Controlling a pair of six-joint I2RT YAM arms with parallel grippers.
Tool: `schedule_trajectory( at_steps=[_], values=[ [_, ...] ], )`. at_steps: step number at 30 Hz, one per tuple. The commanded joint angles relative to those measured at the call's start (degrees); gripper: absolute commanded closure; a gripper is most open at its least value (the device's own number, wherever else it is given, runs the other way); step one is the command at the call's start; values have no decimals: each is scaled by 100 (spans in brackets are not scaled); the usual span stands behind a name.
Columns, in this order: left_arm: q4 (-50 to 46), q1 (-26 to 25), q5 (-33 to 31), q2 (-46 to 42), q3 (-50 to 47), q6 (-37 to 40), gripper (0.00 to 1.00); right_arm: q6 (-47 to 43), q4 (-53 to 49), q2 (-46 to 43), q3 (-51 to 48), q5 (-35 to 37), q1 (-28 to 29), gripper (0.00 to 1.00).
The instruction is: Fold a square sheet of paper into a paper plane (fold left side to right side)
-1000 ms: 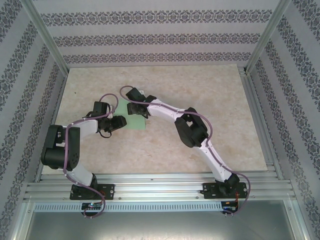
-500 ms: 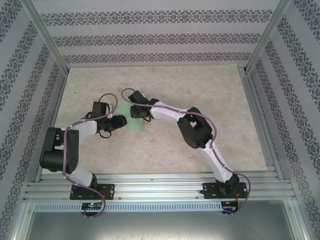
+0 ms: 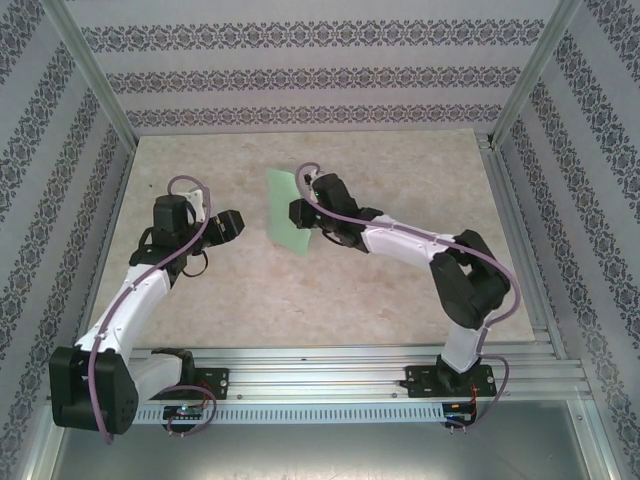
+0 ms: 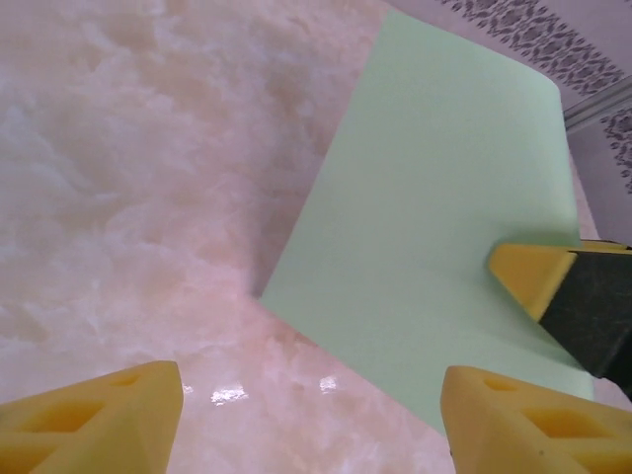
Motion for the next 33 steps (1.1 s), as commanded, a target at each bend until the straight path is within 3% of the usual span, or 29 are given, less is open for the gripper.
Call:
schedule_trajectory(
  at_steps=[1,5,8,13,18,24,33],
  values=[
    [122,73,687,-363,247,366,25,-300,731,-917,-550,-696,-201,82],
    [742,64,1855,-575,317,481,18,-600,689,-2054,-1163,-1381,-537,82],
    [1537,52,2562,-530,279,148,15,-724,502,-2802,-1437,-1869,-766,82],
    [2612,-140,3308,-367,315,-319,12,-739,170,-3613,-1562,-2537,-974,82],
    [2614,-678,3677,-306,594,-61,9,-606,126,-3947,-1554,-2952,-984,81],
    [1843,-1237,3708,22,1042,505,10,-284,483,-4049,-1613,-3378,-941,82],
    [1500,-1323,3374,291,1194,699,15,-492,153,-4257,-1668,-3326,-953,82]
  ],
)
